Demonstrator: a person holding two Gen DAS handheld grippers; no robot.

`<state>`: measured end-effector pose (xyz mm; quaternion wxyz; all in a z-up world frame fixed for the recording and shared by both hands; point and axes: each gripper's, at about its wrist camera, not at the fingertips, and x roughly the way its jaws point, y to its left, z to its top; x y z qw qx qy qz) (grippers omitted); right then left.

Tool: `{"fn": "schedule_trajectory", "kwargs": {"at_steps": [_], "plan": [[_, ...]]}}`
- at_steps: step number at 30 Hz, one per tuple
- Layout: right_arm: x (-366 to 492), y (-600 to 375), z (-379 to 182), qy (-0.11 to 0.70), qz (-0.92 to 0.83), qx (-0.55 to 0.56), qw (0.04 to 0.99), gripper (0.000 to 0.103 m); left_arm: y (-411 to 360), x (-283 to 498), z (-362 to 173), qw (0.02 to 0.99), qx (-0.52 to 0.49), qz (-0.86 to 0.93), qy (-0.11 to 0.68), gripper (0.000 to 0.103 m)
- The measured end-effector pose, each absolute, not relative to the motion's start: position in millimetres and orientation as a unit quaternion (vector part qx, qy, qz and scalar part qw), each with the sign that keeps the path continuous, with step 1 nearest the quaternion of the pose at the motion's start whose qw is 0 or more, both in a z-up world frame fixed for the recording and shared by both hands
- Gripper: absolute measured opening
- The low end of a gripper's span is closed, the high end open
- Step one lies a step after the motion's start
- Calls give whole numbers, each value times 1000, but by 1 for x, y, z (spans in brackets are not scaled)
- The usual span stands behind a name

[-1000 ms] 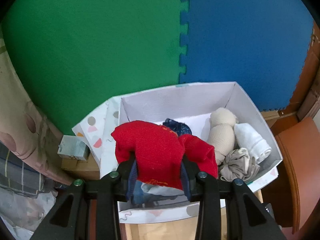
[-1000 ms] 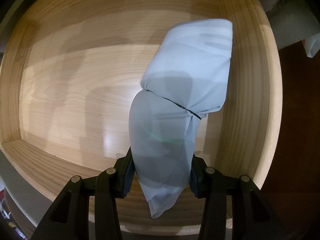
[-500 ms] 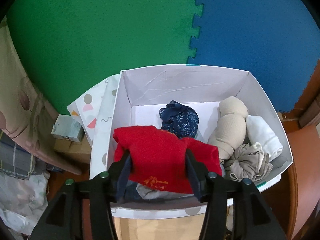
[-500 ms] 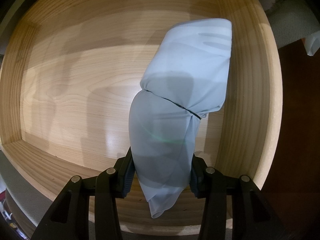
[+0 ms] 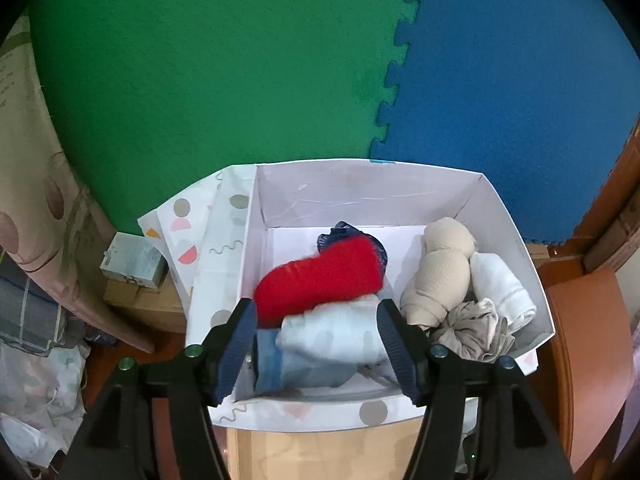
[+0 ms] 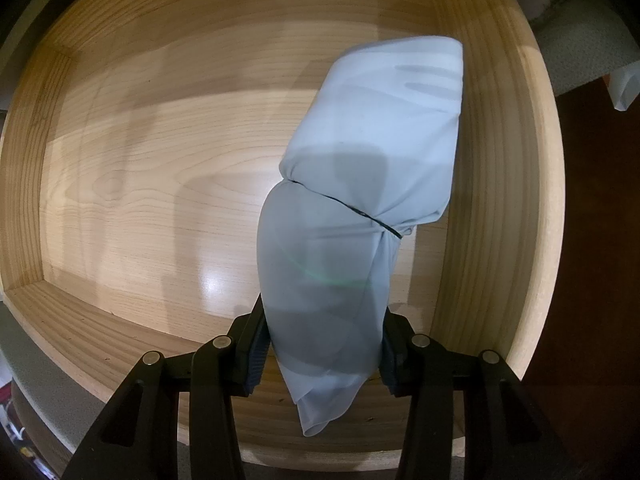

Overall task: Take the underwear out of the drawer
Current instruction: 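Open the left tool to drop the red underwear into the box, then bring the left tool back down over the empty drawer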

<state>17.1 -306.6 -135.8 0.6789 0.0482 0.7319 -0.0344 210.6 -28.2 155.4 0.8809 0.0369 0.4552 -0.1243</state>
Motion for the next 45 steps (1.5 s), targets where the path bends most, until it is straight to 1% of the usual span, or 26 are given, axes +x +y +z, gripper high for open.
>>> {"fn": "schedule_trajectory", "kwargs": {"at_steps": [8, 13, 19, 29, 36, 42, 45], "plan": [[16, -309, -136, 732, -34, 47, 678, 43, -12, 179, 161, 883, 75, -126, 445, 64], [15, -308, -135, 733, -36, 44, 677, 43, 6, 148, 153, 882, 90, -128, 445, 64], [15, -302, -138, 736, -39, 39, 675, 43, 32, 111, 115, 873, 57, -120, 469, 64], [15, -288, -140, 742, -43, 25, 669, 43, 45, 76, 9, 846, 26, -91, 525, 64], [17, -282, -141, 744, -45, 22, 667, 43, 44, 72, -21, 839, 1, -81, 538, 64], [19, -280, -143, 744, -44, 22, 666, 43, 39, 66, -34, 845, 19, -76, 529, 64], [19, -280, -143, 744, -44, 22, 666, 43, 38, 63, -43, 840, 22, -76, 536, 64]]}}
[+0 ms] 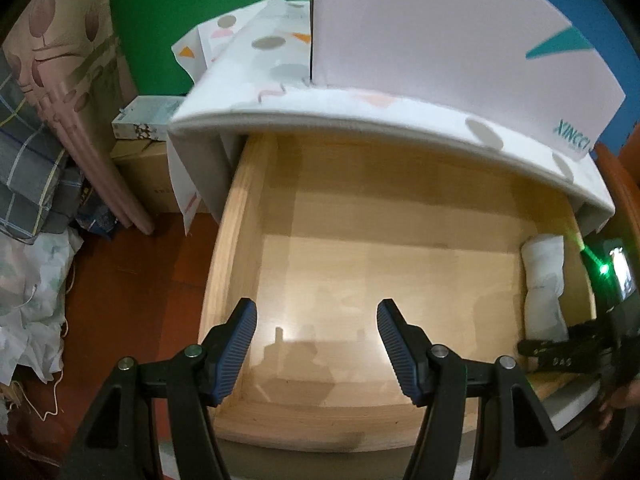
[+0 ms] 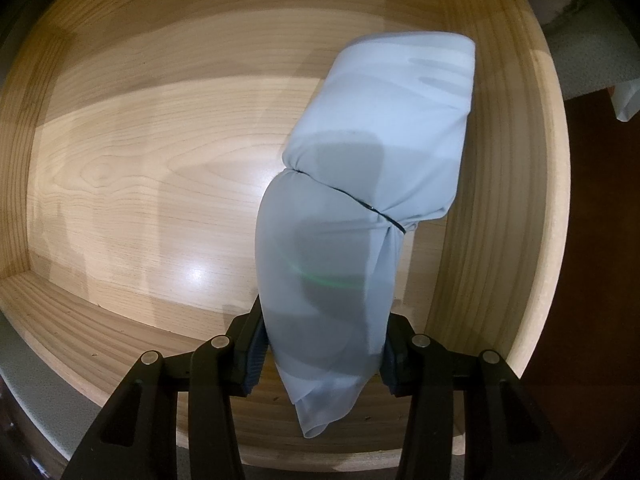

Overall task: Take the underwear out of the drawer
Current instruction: 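Bring the left tool back down over the empty drawer, then hold the pale grey-blue underwear in the right tool and raise it toward the box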

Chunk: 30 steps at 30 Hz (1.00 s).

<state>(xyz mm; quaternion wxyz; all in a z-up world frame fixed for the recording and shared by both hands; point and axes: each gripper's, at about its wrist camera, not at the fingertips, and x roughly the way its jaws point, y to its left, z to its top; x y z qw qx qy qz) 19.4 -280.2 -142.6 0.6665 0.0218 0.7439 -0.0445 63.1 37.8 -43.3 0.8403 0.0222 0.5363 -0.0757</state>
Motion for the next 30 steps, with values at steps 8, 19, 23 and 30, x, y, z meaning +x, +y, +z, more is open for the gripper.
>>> {"fn": "schedule_trajectory", "kwargs": {"at_steps": [8, 19, 23, 30], "plan": [[20, -277, -142, 743, -46, 20, 668, 42, 47, 66, -47, 837, -8, -74, 542, 64], [20, -257, -126, 726, -55, -3, 685, 31, 43, 63, -48, 844, -1, -74, 532, 64], [16, -247, -114, 713, -52, -7, 699, 28, 36, 65, -51, 840, 12, -82, 537, 64], [11, -237, -99, 691, -56, -16, 720, 23, 34, 61, -46, 850, 11, -81, 521, 64]]}}
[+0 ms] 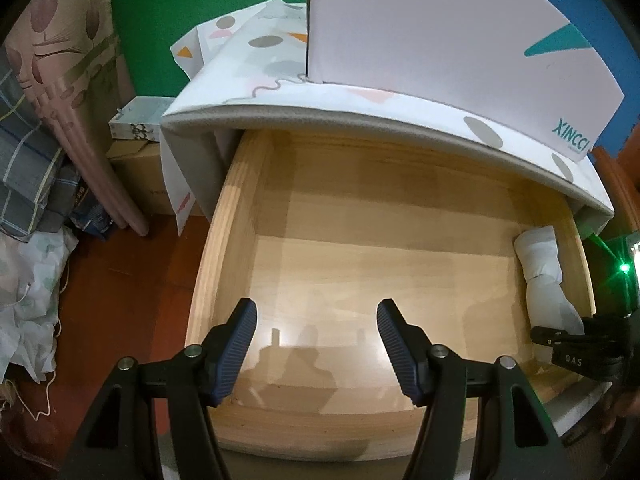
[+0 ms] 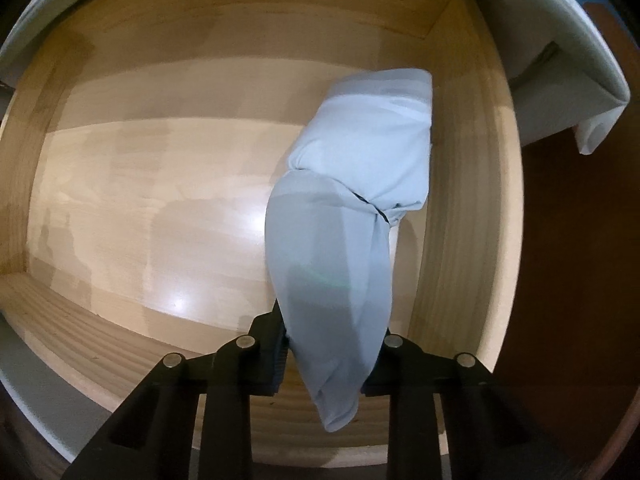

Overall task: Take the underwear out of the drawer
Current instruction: 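Hold the pale grey-blue underwear in the right tool and raise it toward the box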

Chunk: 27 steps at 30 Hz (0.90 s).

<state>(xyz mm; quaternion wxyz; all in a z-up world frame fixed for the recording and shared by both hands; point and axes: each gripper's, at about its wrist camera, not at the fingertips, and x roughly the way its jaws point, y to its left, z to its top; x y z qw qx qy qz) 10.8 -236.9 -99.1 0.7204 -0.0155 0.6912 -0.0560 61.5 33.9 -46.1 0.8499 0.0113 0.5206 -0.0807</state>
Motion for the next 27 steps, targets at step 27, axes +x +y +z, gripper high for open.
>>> {"fn": "schedule_trajectory", "kwargs": {"at_steps": [27], "plan": [[-31, -234, 0, 588, -24, 54, 807, 19, 42, 64, -47, 852, -3, -79, 517, 64]]}}
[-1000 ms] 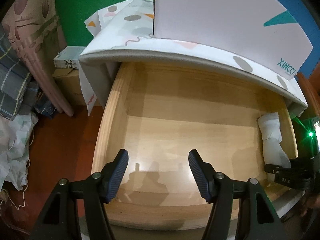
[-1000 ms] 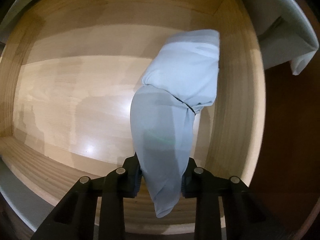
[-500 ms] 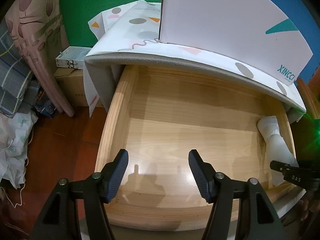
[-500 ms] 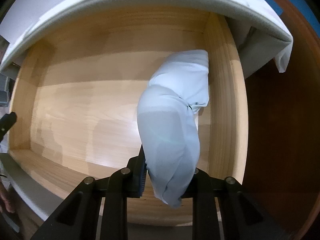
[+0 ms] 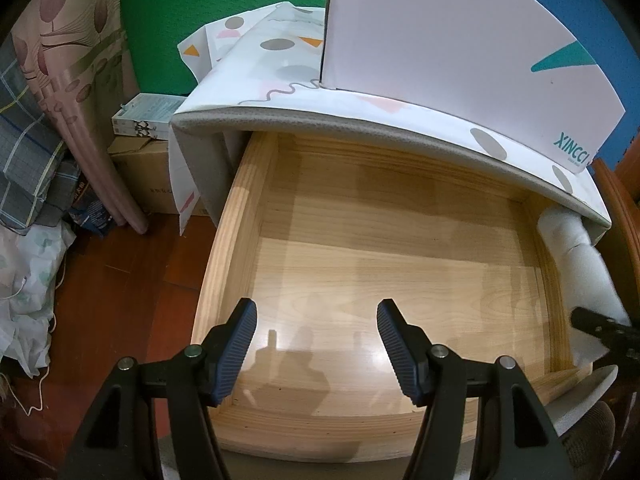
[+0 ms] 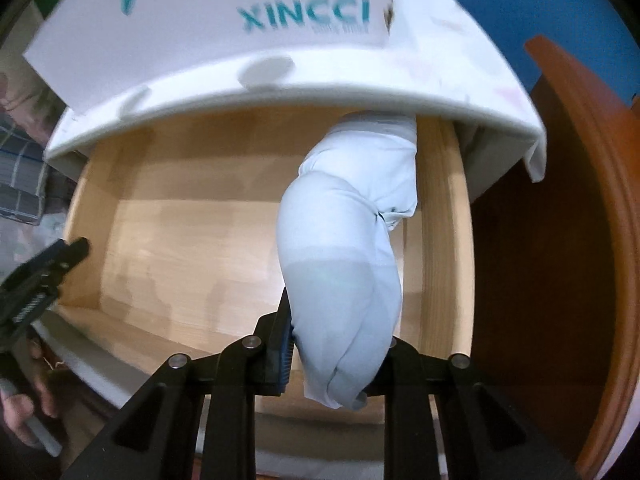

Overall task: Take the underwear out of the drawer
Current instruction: 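Hold the pale grey-blue underwear in the right tool and raise it toward the box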

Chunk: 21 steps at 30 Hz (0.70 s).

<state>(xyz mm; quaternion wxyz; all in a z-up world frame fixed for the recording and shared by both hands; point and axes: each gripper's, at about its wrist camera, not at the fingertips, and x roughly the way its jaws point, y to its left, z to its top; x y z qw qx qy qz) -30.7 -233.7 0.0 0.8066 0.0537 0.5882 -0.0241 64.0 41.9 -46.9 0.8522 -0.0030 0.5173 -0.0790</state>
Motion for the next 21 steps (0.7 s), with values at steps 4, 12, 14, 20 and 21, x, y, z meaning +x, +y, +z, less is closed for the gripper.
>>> {"fn": "schedule_trajectory", "kwargs": {"at_steps": [4, 12, 14, 20, 21], "plan": [[-27, -246, 16, 580, -9, 54, 813, 19, 41, 64, -47, 853, -2, -79, 516, 64], [-36, -252, 61, 557, -1, 50, 829, 19, 39, 60, -46, 854, 1, -77, 515, 64], [-37, -252, 73, 545, -2, 46, 837, 18, 39, 60, -45, 854, 1, -77, 515, 64], [-30, -245, 89, 530, 4, 56, 846, 12, 40, 61, -45, 852, 1, -76, 518, 64], [-29, -245, 86, 535, 3, 55, 843, 12, 40, 61, -45, 852, 2, -75, 517, 64]]}}
